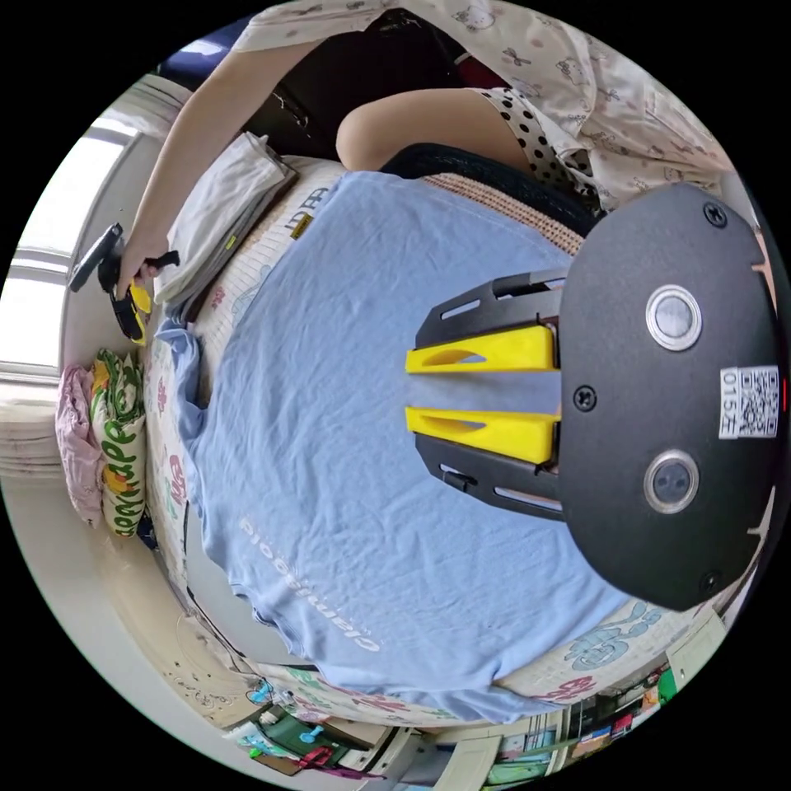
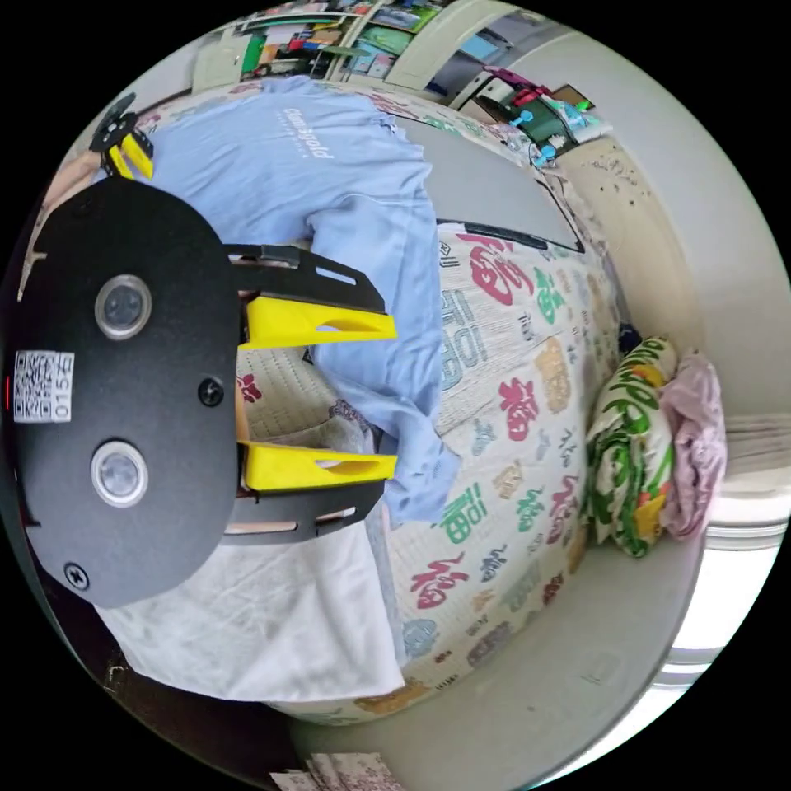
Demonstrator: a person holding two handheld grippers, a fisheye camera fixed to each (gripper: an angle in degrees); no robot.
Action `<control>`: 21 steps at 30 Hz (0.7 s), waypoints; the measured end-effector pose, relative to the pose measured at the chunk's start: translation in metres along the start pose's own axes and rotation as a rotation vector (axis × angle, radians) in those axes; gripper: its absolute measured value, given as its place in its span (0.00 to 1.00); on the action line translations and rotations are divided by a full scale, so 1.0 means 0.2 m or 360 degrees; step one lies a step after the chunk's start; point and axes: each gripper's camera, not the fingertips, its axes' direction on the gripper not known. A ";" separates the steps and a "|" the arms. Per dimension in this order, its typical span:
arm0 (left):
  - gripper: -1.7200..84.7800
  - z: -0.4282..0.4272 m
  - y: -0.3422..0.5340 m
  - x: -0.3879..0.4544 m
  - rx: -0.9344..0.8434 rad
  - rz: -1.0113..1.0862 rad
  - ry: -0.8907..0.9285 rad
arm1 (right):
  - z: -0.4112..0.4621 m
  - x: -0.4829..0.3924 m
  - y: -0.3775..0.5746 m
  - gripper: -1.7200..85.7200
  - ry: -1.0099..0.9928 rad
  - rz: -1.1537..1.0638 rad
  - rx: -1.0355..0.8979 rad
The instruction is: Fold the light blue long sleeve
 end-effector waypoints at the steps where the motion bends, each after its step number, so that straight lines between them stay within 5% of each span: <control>1: 0.10 0.04 -0.02 0.00 0.0000 -0.0015 0.0035 | 0.06 0.00 -0.09 0.22 0.0012 0.0041 -0.0028; 5: 0.08 0.16 -0.07 0.02 0.0016 -0.0080 0.0118 | 0.14 0.00 -0.28 0.12 0.0236 0.0128 -0.0017; 9: 0.07 0.30 -0.09 0.08 0.0015 -0.0109 0.0135 | -0.11 -0.01 -0.33 0.02 0.0002 0.0135 0.0273; 15: 0.06 0.49 -0.03 0.16 0.0052 -0.0200 0.0182 | -0.76 -0.55 0.20 0.01 -0.0632 -0.0782 0.0673; 21: 0.07 0.62 0.24 -0.03 0.0343 -0.0594 0.0530 | -0.63 -0.79 0.78 0.01 -0.1011 -0.1202 0.0235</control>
